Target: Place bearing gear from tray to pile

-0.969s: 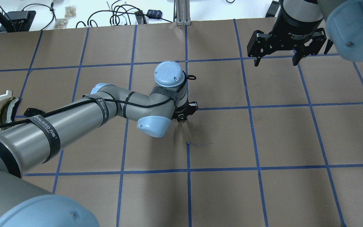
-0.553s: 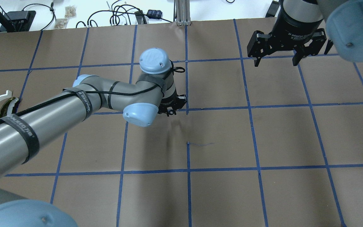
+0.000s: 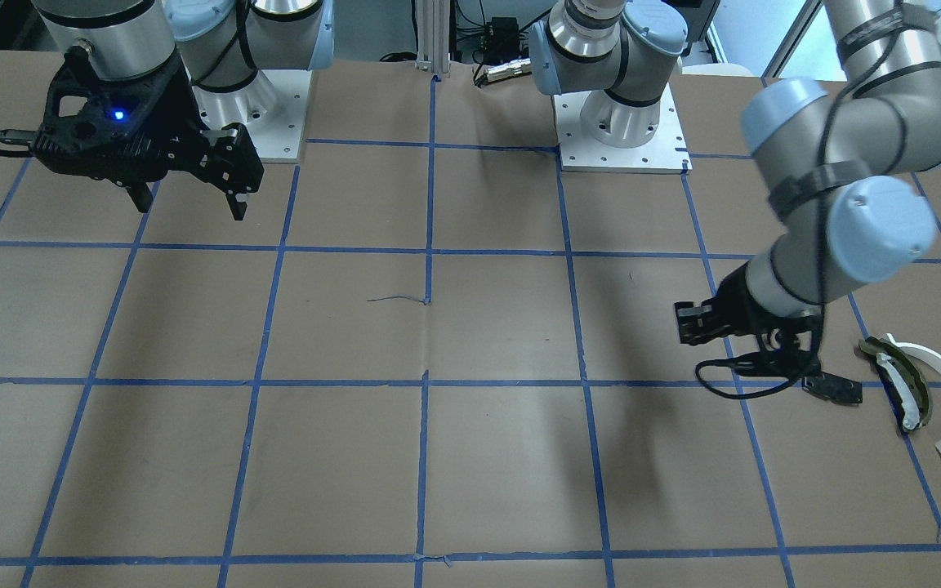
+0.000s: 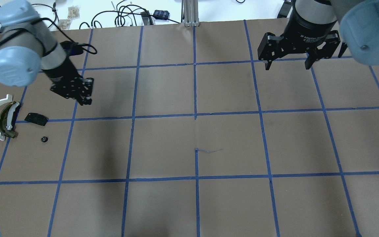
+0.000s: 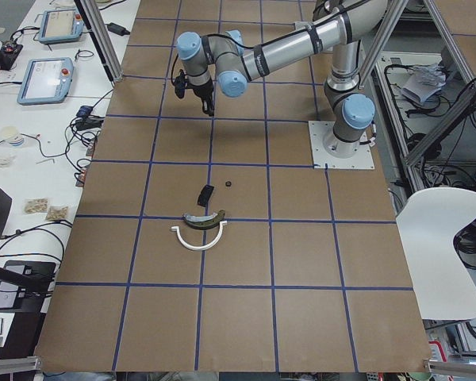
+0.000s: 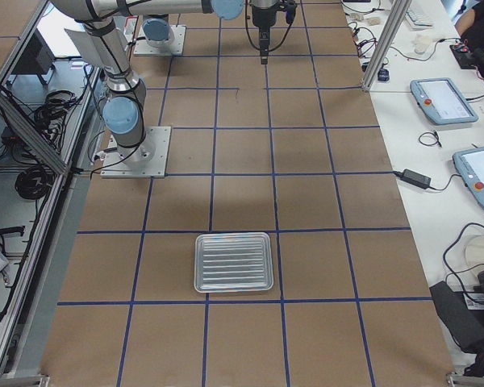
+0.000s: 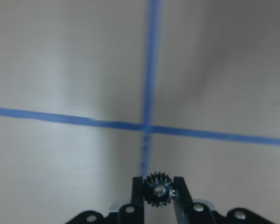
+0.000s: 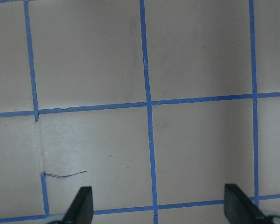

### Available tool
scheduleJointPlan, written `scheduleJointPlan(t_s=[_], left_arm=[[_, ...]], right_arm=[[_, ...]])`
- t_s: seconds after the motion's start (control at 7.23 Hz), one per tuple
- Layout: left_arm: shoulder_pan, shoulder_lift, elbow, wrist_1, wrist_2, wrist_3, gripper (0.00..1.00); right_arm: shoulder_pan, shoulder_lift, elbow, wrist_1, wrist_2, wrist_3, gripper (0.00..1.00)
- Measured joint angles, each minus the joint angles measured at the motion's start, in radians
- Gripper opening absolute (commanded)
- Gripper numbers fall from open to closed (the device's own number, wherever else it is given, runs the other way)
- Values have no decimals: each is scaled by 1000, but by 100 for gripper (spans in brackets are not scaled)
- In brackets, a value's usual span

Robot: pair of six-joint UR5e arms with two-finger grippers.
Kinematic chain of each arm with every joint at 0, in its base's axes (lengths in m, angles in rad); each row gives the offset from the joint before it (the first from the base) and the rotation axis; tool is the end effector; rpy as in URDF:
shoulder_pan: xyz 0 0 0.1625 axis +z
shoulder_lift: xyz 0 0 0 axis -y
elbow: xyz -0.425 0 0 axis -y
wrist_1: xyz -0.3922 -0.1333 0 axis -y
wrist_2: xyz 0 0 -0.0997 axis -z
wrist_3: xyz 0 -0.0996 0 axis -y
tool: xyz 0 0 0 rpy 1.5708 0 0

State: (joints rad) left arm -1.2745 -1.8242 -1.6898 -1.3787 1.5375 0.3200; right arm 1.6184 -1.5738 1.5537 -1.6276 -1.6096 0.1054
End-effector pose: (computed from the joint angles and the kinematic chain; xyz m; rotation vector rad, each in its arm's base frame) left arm 0.0305 -0.5679 0.3154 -0.0315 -3.0452 -0.2470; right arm 0.1530 -0.4912 0.5038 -0.0921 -3.1050 0.1238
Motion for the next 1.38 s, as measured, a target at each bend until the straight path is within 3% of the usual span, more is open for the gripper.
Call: scheduleJointPlan(t_s=[0.28, 0.42, 0.69, 1.11, 1.25, 1.38], left_arm=[[155, -24, -35, 39, 31, 196, 0], [202, -47, -84, 136, 44, 244, 0], [239, -93, -188, 338, 51, 292, 0], [276, -105, -248, 402, 52, 289, 0], [292, -96, -269, 403, 52, 288, 5], [299, -91, -284, 404, 51, 287, 37]], right_arm=[[0, 0, 1, 0, -1, -1, 100], [0, 0, 1, 0, -1, -1, 100], [0, 0, 3, 0, -1, -1, 100], [0, 0, 3, 0, -2, -1, 100], [0, 0, 3, 0, -2, -1, 100], [0, 0, 2, 0, -2, -1, 100]])
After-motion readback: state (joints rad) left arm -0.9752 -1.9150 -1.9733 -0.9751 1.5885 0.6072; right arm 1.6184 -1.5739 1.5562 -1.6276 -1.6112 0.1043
